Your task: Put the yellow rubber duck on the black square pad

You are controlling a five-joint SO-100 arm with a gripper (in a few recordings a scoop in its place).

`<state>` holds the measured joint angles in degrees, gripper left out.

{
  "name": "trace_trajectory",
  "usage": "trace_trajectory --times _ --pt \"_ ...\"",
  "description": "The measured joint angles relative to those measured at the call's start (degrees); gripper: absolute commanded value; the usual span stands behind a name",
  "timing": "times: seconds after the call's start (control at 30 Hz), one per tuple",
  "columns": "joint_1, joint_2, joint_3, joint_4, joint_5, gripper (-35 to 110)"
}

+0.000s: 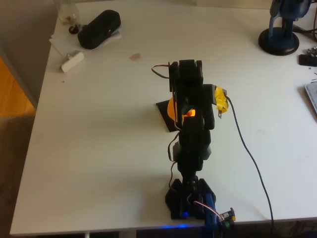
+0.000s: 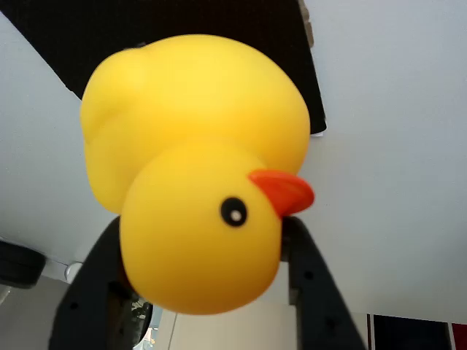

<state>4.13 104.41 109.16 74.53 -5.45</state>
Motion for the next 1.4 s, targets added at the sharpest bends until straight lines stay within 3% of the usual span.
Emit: trace_trajectory --times 1.13,1.4 --pt "2.0 -1.8 1.7 -6.0 0.4 16" --pt "2.0 -1.8 1.9 -6.0 0.0 33"
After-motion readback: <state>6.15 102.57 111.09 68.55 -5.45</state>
